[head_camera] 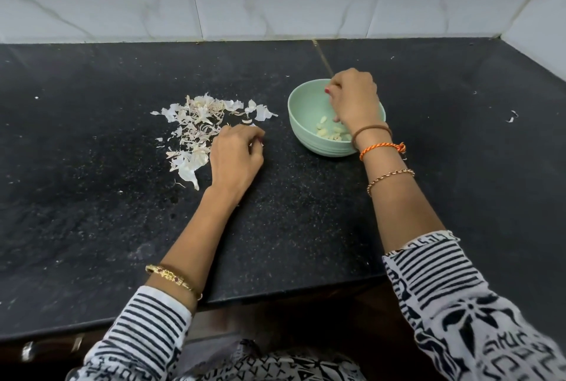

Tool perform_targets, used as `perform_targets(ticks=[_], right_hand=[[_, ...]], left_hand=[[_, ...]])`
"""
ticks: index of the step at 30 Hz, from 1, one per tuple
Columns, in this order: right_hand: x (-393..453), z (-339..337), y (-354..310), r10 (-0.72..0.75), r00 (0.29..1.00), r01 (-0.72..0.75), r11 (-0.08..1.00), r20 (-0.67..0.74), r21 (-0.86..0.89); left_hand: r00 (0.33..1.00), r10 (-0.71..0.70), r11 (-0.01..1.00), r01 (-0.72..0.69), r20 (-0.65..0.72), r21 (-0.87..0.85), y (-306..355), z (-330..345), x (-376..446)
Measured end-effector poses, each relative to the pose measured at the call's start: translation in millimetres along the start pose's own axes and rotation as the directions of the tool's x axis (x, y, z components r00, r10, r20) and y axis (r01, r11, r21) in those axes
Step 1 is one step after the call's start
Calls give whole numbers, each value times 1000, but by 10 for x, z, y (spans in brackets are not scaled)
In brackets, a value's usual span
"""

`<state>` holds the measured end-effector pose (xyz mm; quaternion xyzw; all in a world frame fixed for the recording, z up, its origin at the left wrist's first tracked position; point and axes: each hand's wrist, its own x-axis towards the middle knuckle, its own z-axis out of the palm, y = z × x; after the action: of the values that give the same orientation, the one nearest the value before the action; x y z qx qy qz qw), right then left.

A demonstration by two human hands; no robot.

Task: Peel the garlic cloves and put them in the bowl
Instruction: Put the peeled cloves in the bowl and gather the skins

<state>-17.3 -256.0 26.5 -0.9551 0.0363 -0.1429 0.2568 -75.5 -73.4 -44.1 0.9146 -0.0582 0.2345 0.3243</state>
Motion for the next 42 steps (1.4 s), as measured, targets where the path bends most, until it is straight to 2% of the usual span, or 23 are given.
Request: perform_targets(ticks=[2,4,6,8,9,14,17,19,21,22,24,26,28,29,32,37,42], right_hand=[[-5,-20,-29,-10,998,1,988,-61,-154],[-7,-15,-42,14,997,-32,976,-82,-215],[-19,-11,-62,74,997,-73,992,7,-107],[-33,3,-44,59,995,-59,998,79,-4],[-37,-1,-33,33,997,-34,999,66,8],[-58,-67,-32,-48,975,83,985,-219,154],[-139,-115,-142,-115,939,196,953,-324,230],[-241,-133,-277,-122,901,234,945,-417,230],[-416,-98,-485,-100,881,205,962,-463,182],[-527,-36,-595,-109,890,205,963,-442,177],[-772,176,-775,-202,934,271,939,-295,213],[-1029,421,-873,-283,959,284,937,-34,202],[-1283,617,-896,-244,943,221,967,227,124],[-1400,695,-901,-216,933,206,976,288,67],[-1631,865,-908,-183,919,217,974,350,-60],[-1512,1034,-966,-67,935,116,986,348,-123],[-987,1224,-1016,26,963,2,995,268,-103]], left_hand=[[1000,-13,1000,13,7,2,-6,3,-2],[1000,-16,1000,16,5,0,-6,0,-6],[1000,-8,1000,8,-9,-10,-7,-7,-7],[999,0,1000,0,-33,-18,0,-10,-12],[999,-1,1000,0,-49,-24,0,-10,-14],[993,45,993,-56,-106,-104,-52,-64,-28],[991,62,982,-81,-117,-169,-61,-106,-26],[989,78,977,-100,-123,-188,-56,-159,-45],[983,83,975,-113,-162,-190,-73,-256,-88],[981,60,979,-94,-185,-182,-103,-318,-107],[973,-23,991,-8,-230,-133,-223,-450,-135],[964,-95,990,66,-248,-122,-395,-565,-136],[950,-193,974,155,-245,-164,-556,-659,-136],[936,-267,954,224,-229,-198,-618,-695,-139],[891,-437,877,391,-126,-278,-734,-731,-141],[879,-472,843,426,-74,-328,-834,-676,-78],[905,-425,860,392,-33,-327,-940,-652,127]])
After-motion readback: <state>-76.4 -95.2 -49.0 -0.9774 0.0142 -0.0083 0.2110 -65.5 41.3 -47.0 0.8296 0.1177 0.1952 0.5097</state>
